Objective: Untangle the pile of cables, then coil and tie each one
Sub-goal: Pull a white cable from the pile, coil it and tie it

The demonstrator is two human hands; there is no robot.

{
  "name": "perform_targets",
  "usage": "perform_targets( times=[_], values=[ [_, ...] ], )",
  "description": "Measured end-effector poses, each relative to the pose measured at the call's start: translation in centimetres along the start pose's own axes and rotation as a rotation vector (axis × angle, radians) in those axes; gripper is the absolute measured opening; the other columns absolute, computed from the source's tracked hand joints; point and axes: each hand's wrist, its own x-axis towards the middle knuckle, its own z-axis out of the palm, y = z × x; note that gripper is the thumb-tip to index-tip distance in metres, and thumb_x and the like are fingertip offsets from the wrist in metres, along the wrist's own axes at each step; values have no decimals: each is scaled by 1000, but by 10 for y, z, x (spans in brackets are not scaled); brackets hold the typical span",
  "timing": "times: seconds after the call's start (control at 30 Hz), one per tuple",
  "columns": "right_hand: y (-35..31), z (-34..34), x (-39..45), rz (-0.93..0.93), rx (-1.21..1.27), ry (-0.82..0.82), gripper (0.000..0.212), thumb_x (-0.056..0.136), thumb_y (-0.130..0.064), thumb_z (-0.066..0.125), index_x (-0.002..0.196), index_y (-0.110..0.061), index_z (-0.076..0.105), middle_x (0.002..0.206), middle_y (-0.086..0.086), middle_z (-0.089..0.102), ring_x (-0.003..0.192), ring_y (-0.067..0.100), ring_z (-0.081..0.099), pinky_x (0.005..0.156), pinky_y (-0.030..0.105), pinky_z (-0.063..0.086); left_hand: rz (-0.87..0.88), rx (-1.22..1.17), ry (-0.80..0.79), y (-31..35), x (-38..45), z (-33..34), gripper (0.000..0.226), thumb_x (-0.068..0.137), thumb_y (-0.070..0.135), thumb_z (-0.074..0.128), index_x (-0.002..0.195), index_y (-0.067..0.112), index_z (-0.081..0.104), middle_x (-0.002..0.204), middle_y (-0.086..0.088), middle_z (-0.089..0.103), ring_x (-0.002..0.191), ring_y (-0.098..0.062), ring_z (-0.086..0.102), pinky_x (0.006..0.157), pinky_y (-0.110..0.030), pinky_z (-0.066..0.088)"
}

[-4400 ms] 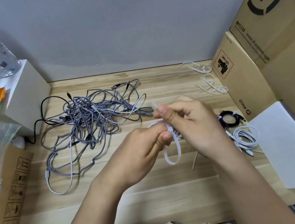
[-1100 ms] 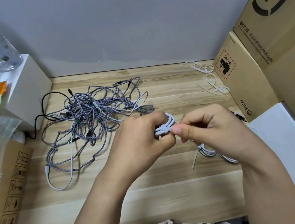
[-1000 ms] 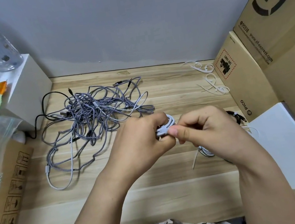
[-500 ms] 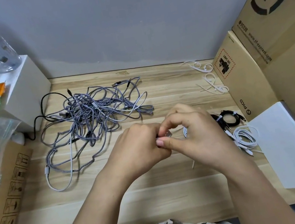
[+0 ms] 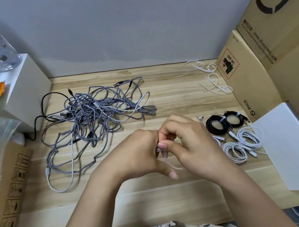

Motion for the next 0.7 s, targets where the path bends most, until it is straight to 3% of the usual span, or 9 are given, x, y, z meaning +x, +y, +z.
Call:
perform_targets(
  times=[0.13, 0.17, 0.27, 0.33, 0.43, 0.5, 0.57, 0.63, 0.7],
  values=[
    [-7, 4, -3, 9, 286, -11, 11, 78, -33, 50, 69, -36, 46, 69, -17, 47, 68, 14, 51, 69, 52, 46, -17, 141, -61, -8, 5, 12, 35, 72, 22, 78, 66, 25, 44, 71, 6, 49, 69, -10, 50, 59, -19, 37],
    [-11, 3, -3, 12, 364, -3, 10, 79, -33, 50, 69, -35, 47, 70, -17, 46, 68, 13, 50, 67, 48, 47, -24, 189, -72, -11, 8, 21, 33, 75, 19, 73, 67, 24, 42, 77, 5, 49, 78, -17, 54, 66, -25, 42],
    [-26, -5, -2, -107, 389, 83, 10, 80, -30, 49, 73, -34, 44, 69, -17, 45, 70, 2, 45, 67, 19, 38, 11, 148, -17, -11, 11, 46, 9, 78, 15, 55, 81, 23, 53, 93, -1, 57, 92, -28, 58, 75, -39, 51],
    [-33, -6, -2, -127, 420, 123, 11, 80, -28, 49, 73, -33, 44, 68, -16, 45, 69, -1, 43, 66, 13, 34, 13, 130, 24, -6, 12, 51, 22, 83, 17, 51, 104, 21, 56, 109, -8, 59, 101, -30, 56, 79, -42, 51],
    [-35, 1, -1, -105, 465, 142, 13, 80, -26, 52, 72, -33, 44, 67, -15, 45, 69, -1, 44, 65, 12, 34, -2, 135, 80, 6, 11, 50, 31, 90, 14, 48, 121, 13, 49, 123, -12, 52, 114, -30, 51, 90, -42, 46],
    [-37, 6, 1, -79, 475, 129, 20, 80, -19, 57, 71, -33, 45, 66, -15, 46, 68, -1, 44, 65, 12, 34, 31, 103, 129, 13, 8, 49, 40, 94, 15, 45, 134, 14, 38, 131, 0, 42, 125, -22, 42, 98, -34, 37],
    [-38, 9, 6, -35, 498, 109, 23, 77, -15, 58, 69, -33, 48, 63, -17, 47, 65, -1, 45, 63, 10, 33, 25, 15, 61, 16, 6, 46, 48, 95, 15, 46, 141, 16, 28, 125, 9, 28, 129, -14, 32, 101, -24, 28],
    [-34, 10, 12, 7, 560, 111, 20, 77, -16, 60, 68, -32, 52, 61, -18, 49, 61, -2, 44, 62, 9, 33, 21, -178, -54, 15, 9, 45, 40, 89, 8, 58, 128, 6, 50, 125, 1, 48, 122, -19, 45, 97, -28, 36],
    [-25, 8, 15, 33, 653, 154, 16, 77, -14, 62, 71, -28, 56, 63, -16, 53, 61, -3, 45, 62, 8, 36, 15, -382, -95, 8, 10, 50, 19, 75, 4, 69, 89, -4, 60, 89, -14, 63, 83, -23, 59, 74, -31, 48]
  ],
)
